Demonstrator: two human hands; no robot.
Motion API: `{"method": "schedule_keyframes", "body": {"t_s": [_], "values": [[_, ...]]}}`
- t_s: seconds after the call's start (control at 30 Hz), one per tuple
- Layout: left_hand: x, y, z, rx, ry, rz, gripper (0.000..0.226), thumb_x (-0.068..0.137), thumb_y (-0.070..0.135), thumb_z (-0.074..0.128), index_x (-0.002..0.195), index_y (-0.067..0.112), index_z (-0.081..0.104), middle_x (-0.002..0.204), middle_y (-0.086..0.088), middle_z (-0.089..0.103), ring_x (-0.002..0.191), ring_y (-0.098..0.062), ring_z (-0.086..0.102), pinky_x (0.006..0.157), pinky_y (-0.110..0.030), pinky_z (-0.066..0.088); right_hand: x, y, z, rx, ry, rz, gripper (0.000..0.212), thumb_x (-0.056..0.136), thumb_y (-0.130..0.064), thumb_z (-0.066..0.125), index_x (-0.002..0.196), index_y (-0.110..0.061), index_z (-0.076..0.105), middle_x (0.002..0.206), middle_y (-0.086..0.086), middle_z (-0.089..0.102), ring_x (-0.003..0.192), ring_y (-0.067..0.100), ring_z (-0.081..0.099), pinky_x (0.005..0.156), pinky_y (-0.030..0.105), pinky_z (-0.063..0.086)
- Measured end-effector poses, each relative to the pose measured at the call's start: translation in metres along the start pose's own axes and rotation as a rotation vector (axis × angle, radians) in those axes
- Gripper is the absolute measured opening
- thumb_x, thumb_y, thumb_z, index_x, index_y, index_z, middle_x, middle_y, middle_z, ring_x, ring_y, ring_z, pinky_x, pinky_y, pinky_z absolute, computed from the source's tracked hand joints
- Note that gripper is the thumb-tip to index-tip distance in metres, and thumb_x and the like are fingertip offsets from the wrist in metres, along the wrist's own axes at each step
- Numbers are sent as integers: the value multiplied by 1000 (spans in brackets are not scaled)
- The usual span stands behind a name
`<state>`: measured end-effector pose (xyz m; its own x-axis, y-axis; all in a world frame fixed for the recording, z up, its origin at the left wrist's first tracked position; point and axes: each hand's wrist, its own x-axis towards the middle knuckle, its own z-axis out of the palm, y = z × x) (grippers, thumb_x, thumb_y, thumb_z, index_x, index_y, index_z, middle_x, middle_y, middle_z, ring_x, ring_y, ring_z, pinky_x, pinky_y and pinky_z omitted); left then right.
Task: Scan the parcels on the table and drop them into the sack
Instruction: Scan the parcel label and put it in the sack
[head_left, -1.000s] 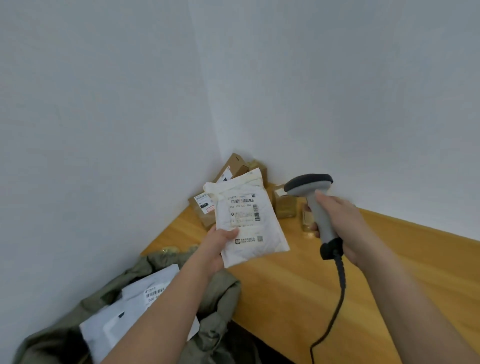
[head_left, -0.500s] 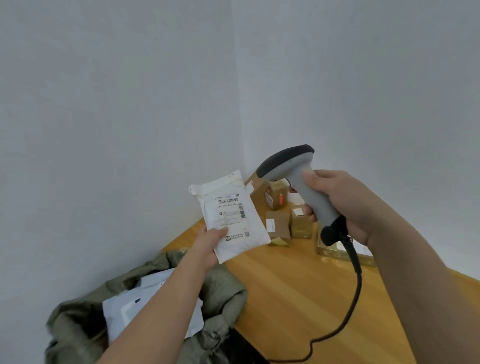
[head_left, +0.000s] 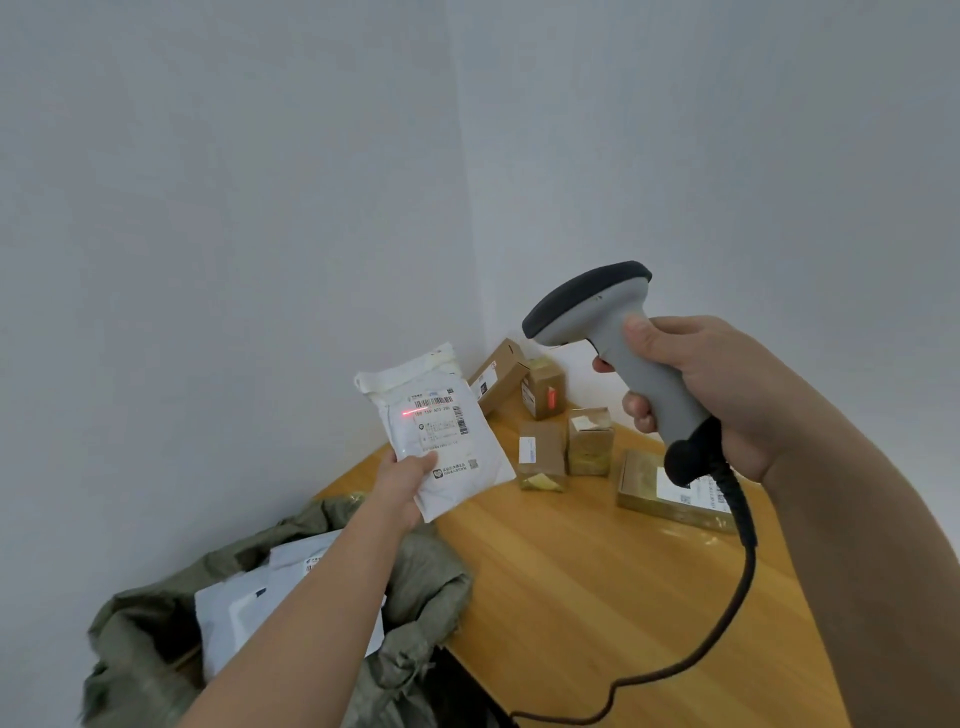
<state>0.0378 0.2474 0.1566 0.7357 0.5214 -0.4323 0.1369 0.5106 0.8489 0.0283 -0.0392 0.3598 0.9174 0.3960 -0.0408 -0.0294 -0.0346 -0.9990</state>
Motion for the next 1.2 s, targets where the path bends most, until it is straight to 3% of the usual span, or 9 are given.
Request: {"method": "schedule_keyframes", "body": {"t_s": [0.3, 0.53, 0.67, 0.97, 1.1, 1.2], "values": [[-1, -17, 47, 69, 37, -27, 57, 91, -14, 53, 141, 11, 40, 134, -19, 56, 113, -43, 59, 90, -63, 50, -11, 2, -46, 41, 95, -4, 27, 100, -32, 50, 109, -8, 61, 94, 9, 64, 53, 15, 51, 54, 29, 47], [-3, -31, 79, 115, -21, -20, 60, 90, -15, 52, 141, 13, 40, 134, -17, 57, 113, -41, 59, 72, -52, 55, -13, 9, -73, 44, 95, 7, 28, 100, -31, 50, 110, -7, 60, 94, 9, 64, 53, 15, 51, 54, 28, 46], [-7, -38, 91, 96, -21, -19, 59, 90, -17, 50, 141, 12, 40, 134, -16, 56, 117, -42, 57, 81, -55, 52, -12, 14, -83, 61, 119, 18, 30, 99, -33, 51, 113, -7, 60, 95, 9, 64, 53, 14, 52, 53, 28, 47], [-10, -50, 92, 70, -15, -40, 64, 91, -17, 49, 145, 17, 38, 136, -16, 56, 117, -41, 58, 78, -54, 54, -5, 25, -87, 40, 110, 63, 33, 99, -36, 50, 117, -9, 58, 100, 10, 65, 54, 13, 53, 52, 26, 48], [-11, -51, 85, 79, 24, -55, 61, 91, -15, 51, 142, 16, 39, 133, -15, 57, 114, -40, 60, 85, -57, 53, -1, 26, -83, 7, 61, 77, 32, 100, -36, 49, 112, -8, 59, 104, 13, 66, 54, 13, 55, 54, 28, 48], [-12, -51, 81, 94, 43, -58, 61, 90, -14, 53, 142, 16, 40, 134, -15, 58, 110, -39, 61, 78, -53, 56, 1, 27, -79, 11, 53, 73, 30, 100, -35, 48, 110, -9, 59, 98, 9, 65, 53, 13, 53, 54, 28, 47]]}}
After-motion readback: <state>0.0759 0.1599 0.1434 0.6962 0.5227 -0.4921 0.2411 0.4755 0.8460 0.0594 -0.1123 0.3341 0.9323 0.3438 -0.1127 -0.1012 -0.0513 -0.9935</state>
